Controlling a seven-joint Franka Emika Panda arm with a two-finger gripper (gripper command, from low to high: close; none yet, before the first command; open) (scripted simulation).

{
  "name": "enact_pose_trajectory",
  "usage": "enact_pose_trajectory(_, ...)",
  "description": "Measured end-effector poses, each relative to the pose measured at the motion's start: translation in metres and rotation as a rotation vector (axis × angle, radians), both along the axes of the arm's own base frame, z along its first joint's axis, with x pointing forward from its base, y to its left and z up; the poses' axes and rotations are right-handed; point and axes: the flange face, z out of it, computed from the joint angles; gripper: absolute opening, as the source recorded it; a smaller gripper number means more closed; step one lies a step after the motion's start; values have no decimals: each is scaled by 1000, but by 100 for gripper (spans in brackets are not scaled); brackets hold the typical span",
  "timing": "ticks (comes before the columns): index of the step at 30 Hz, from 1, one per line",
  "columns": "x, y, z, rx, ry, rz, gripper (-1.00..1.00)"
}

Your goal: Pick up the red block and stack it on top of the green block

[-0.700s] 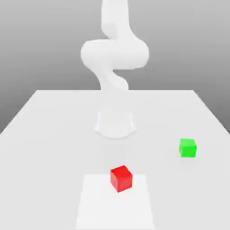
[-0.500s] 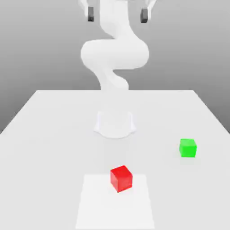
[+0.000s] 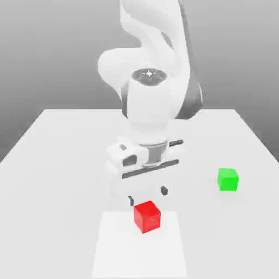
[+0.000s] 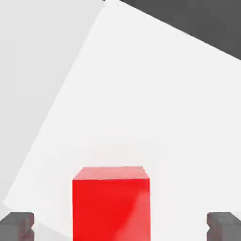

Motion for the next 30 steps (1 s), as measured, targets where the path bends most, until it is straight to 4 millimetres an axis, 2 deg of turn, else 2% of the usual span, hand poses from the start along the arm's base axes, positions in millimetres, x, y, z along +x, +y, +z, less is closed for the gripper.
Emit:
enact_pose_trajectory(3, -2, -1, -27, -1, 3, 0, 0)
enact_pose_trajectory(4, -3, -1, -34, -1, 3, -1, -100)
enact_pose_trajectory(11, -3, -1, -34, -1, 4, -1, -100)
enact_pose_trajectory(18, -3, -1, 21, 0, 4, -2, -100)
enact_pose_trajectory(21, -10, 39, 35, 9, 3, 163, -100)
enact_pose_trajectory(24, -26, 89, 44, 19, 1, 387, -100)
enact_pose_trajectory(30, -82, 179, 58, 24, 0, 858, -100)
